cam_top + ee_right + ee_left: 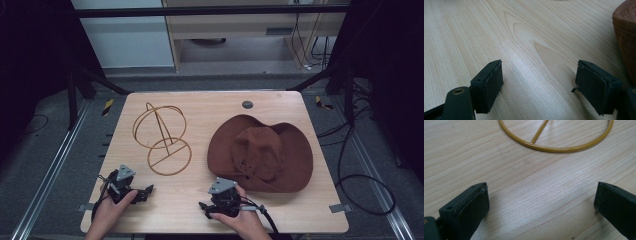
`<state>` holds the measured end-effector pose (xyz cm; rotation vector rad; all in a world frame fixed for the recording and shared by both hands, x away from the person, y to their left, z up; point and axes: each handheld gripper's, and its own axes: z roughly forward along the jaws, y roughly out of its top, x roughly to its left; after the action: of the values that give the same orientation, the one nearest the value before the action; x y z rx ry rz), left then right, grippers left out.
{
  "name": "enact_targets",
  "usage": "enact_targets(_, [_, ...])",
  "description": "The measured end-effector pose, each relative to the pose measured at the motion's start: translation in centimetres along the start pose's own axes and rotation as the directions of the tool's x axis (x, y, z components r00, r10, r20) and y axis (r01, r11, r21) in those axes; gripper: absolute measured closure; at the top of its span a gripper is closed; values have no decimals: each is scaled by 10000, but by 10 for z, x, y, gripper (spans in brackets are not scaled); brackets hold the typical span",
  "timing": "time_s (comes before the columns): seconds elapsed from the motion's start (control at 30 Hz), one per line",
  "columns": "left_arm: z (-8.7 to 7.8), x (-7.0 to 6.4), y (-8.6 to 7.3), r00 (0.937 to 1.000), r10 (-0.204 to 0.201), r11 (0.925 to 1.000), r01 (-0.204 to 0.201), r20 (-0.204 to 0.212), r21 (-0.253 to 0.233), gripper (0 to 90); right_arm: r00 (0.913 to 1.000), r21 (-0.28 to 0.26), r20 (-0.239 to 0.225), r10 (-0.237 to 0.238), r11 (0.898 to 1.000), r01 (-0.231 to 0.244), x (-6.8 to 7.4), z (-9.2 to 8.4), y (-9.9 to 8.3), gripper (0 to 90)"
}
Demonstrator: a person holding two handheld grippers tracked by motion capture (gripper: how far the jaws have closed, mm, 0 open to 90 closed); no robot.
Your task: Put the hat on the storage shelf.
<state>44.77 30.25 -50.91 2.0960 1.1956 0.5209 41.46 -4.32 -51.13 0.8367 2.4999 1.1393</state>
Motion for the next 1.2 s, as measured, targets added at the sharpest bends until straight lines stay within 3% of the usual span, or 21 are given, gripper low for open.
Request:
enact_targets(0.37, [0,0,0,10000,-1,10000,1,-19,1,0,10000,120,-42,-85,9999,85,4,-1,1,167])
enact_targets(0.73, [-1,-1,-1,10000,-2,10000,2,-8,-1,0,9983,-73,-102,-580,9983,579,9,-48,27,114])
enact_targets(0.9, [-1,-1,-1,10000,-5,10000,5,-10,-2,0,9971,-215,272,-712,9972,718,-5,-79,43,112])
enact_targets(0.97, [-1,-1,-1,10000,-10,10000,10,-11,0,0,9967,-224,354,-733,9970,741,-7,-83,46,111])
enact_targets(1.07, [-1,-1,-1,10000,-8,10000,8,-13,1,0,9931,-129,711,-931,9955,943,-20,-98,54,110])
enact_targets(1.1, [-1,-2,-1,10000,-7,10000,7,-14,2,0,9927,-65,811,-895,9959,903,-32,-107,59,109])
enact_targets(1.17, [-1,-2,-1,10000,-7,10000,7,-16,1,0,9921,-3,873,-896,9959,900,-36,-111,61,111])
enact_targets(1.2, [-1,-2,-1,10000,-7,10000,7,-18,2,0,9897,140,1047,-979,9952,969,-48,-119,64,112])
